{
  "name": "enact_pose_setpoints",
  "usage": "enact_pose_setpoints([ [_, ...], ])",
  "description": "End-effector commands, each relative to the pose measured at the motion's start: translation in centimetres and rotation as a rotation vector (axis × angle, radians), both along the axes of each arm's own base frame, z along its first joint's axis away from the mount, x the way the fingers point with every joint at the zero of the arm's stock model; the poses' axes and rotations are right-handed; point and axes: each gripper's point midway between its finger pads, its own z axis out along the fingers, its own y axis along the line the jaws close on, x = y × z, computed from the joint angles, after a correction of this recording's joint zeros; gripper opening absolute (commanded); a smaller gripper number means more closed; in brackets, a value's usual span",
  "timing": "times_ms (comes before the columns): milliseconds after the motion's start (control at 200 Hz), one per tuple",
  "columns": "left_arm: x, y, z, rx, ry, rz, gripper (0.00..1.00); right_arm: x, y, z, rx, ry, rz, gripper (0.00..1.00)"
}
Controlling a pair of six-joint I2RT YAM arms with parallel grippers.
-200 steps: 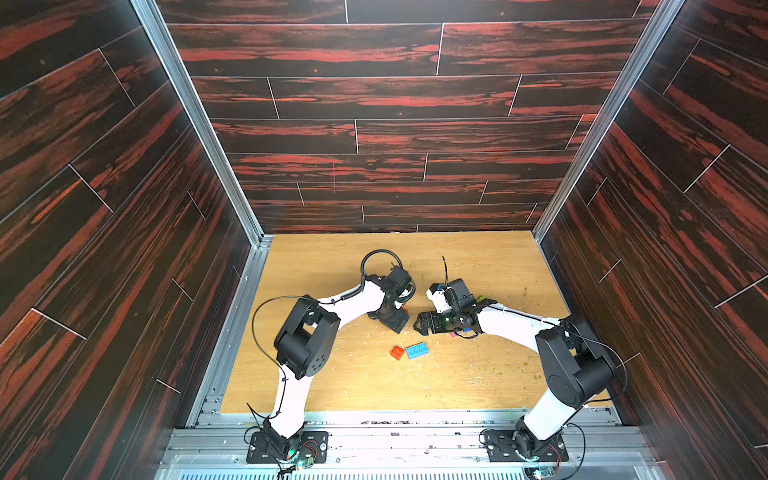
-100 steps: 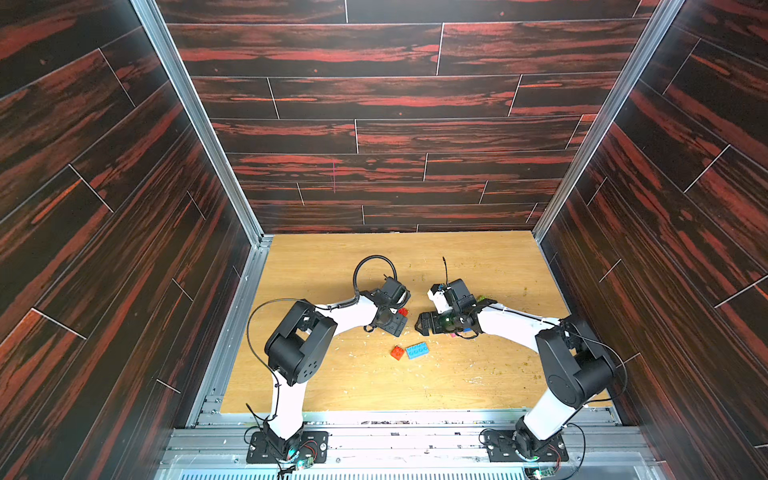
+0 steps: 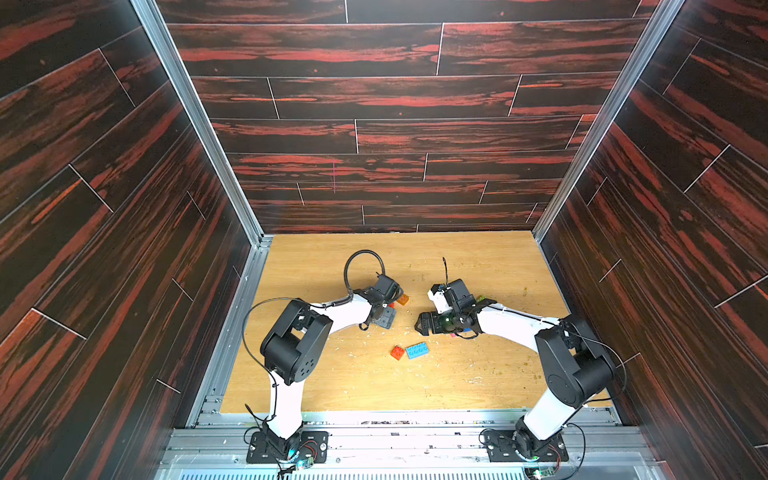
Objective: Assemble the letter v with lego
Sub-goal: Move the lego brick at the center of the board.
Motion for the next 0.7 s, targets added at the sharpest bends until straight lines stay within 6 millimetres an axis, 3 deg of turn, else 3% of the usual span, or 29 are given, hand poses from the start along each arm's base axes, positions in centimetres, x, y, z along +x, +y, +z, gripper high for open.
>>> enact_pose_setpoints([
  [0, 0.0, 2.6, 0.5, 0.052, -0.004, 0.066, 0.81, -0.4, -0.2, -0.8, -0.029, 0.029, 0.001, 0.98],
  [190, 0.6, 4.9, 0.6, 0.068, 0.014, 0.110, 0.81, 0.3, 0.0, -0.2, -0.046, 0.012, 0.004, 0.99],
  [426, 0.8, 7.4, 2.1, 0.083, -0.006, 0.163, 0.82, 0.8, 0.6, 0.1, -0.047, 0.009, 0.017, 0.98],
  [696, 2.0, 9.8, 3.4, 0.106, -0.040, 0.249, 0.84, 0.1, 1.7, 0.5, -0.034, -0.020, 0.065, 0.98],
])
